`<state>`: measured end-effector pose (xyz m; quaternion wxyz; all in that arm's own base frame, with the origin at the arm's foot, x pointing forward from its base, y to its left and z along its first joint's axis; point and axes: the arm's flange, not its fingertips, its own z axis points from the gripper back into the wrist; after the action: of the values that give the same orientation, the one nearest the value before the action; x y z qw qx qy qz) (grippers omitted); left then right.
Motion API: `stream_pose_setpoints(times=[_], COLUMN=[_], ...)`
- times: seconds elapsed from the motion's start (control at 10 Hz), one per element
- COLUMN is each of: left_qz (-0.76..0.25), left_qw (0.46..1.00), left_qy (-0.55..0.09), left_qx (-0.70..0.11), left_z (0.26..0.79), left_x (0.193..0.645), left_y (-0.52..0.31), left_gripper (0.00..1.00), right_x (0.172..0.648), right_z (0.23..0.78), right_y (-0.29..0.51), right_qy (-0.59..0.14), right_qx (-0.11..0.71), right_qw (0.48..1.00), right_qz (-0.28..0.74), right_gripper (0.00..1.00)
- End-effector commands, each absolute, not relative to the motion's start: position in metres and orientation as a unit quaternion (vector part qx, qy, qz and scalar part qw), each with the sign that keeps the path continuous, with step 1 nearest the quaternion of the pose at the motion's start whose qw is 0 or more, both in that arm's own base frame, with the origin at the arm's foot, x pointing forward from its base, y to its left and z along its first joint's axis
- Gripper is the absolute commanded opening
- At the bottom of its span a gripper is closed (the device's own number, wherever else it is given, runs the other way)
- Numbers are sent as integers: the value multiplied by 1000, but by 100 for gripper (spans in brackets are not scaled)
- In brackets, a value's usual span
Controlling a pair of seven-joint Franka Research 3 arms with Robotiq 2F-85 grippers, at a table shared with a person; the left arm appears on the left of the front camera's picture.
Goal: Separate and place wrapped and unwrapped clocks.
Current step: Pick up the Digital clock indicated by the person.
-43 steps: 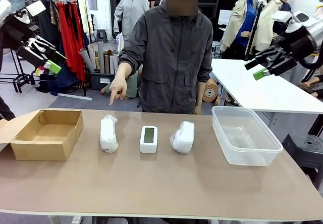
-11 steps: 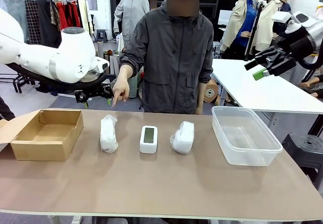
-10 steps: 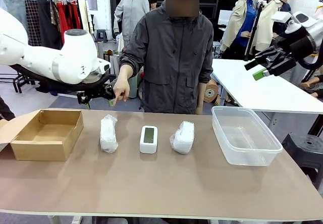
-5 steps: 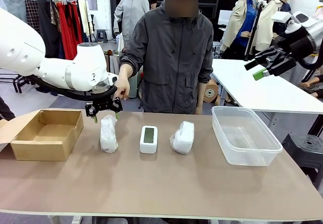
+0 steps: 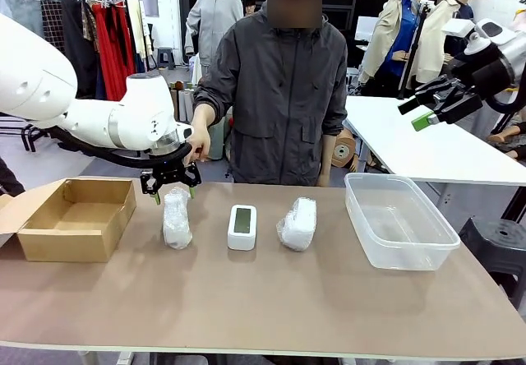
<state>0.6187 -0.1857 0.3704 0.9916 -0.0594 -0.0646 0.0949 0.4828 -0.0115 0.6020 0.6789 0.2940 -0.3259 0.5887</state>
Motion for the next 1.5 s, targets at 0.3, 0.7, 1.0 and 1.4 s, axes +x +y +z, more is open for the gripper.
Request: stream_pose_setpoints(times=[0.3, 0.7, 1.0, 1.4], left_qz=[121, 103, 106, 80], left_qw=[991, 993, 994, 996], left_qy=[-28, -27, -22, -8], left_qx=[-47, -40, -30, -29], left_z=[354, 338, 340, 364], left_x=[616, 607, 602, 590], left_y=[-194, -194, -196, -195], left_gripper=[100, 80, 20, 0], right_x=[483, 483, 483, 483], right_z=[603, 603, 603, 603], right_y=[-11, -11, -11, -11], right_qy=[-327, -327, -327, -327], right_qx=[295, 295, 295, 295], right_qw=[677, 677, 677, 677], right_qz=[590, 590, 590, 590], right_gripper=[100, 100, 100, 100])
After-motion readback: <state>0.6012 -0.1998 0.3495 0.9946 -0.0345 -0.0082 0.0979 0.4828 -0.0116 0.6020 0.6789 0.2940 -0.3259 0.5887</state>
